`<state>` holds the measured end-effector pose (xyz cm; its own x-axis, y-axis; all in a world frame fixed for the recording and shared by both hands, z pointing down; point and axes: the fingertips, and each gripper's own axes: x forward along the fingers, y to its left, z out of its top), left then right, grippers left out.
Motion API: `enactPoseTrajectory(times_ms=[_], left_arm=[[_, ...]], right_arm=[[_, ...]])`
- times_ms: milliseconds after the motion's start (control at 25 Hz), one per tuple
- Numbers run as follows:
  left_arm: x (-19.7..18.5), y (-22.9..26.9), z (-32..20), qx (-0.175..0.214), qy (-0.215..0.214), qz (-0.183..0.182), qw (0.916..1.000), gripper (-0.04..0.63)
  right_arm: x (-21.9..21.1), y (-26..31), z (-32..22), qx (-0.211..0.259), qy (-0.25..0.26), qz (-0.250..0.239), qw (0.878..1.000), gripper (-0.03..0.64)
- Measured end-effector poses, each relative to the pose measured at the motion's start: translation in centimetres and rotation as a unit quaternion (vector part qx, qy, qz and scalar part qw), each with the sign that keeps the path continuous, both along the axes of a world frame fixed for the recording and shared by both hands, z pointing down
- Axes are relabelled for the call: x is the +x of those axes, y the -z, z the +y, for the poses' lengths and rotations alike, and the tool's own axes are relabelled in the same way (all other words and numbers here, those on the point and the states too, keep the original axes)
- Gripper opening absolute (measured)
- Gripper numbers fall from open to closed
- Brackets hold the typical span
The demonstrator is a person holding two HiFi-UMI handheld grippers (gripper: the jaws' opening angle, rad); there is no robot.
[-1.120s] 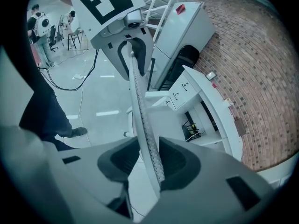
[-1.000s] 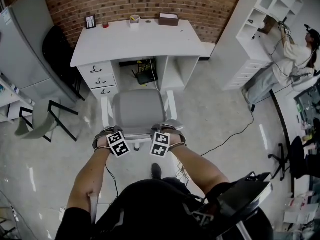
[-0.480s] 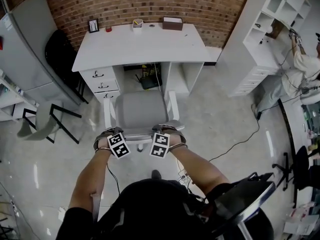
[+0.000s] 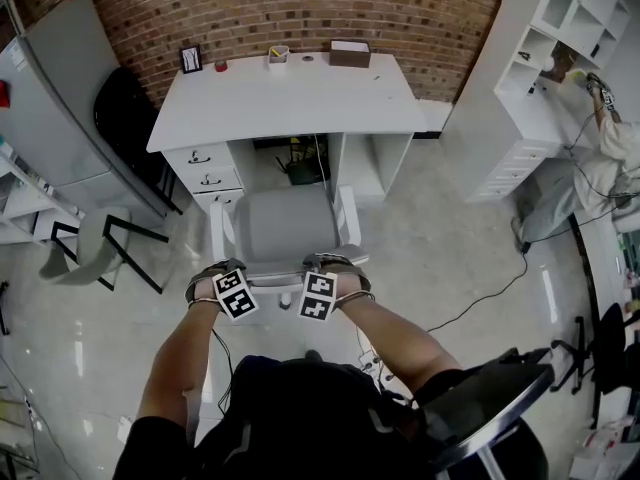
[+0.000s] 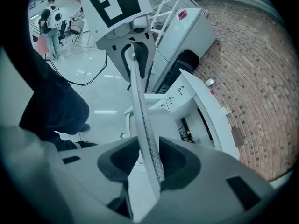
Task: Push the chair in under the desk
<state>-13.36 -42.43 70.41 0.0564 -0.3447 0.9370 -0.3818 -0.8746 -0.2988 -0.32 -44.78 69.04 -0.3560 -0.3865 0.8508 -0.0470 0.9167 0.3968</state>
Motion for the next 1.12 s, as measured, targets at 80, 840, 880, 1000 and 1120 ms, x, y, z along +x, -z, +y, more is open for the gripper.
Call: enactPoseTrajectory(times_ms=[80, 840, 880, 1000, 1120], left_arm=[[0.2, -0.1, -0.2, 0.015, -0.007, 0.002, 0.9999, 0.137], [1.2, 0.2, -6.7, 0.040, -0.057, 0.018, 0.9974, 0.121], [1.2, 0.2, -7.0, 0.039, -0.060, 0.019, 0.9972, 0.120], [1.1, 0.0, -8.1, 0.035, -0.065, 0.021, 0.9970, 0.120], [0.5, -0.2, -9.2, 0.032, -0.063, 0.020, 0.9973, 0.120]], right_arm=[[0.2, -0.1, -0.3, -0.001, 0.000, 0.001, 1.000, 0.138], [1.0, -0.2, -7.1, -0.003, -0.022, 0.013, 1.000, 0.144], [1.0, -0.1, -7.4, -0.002, -0.023, 0.012, 1.000, 0.146], [0.8, -0.2, -8.4, 0.001, -0.026, 0.012, 1.000, 0.146], [0.3, -0.4, -9.6, 0.006, -0.029, 0.014, 0.999, 0.147]])
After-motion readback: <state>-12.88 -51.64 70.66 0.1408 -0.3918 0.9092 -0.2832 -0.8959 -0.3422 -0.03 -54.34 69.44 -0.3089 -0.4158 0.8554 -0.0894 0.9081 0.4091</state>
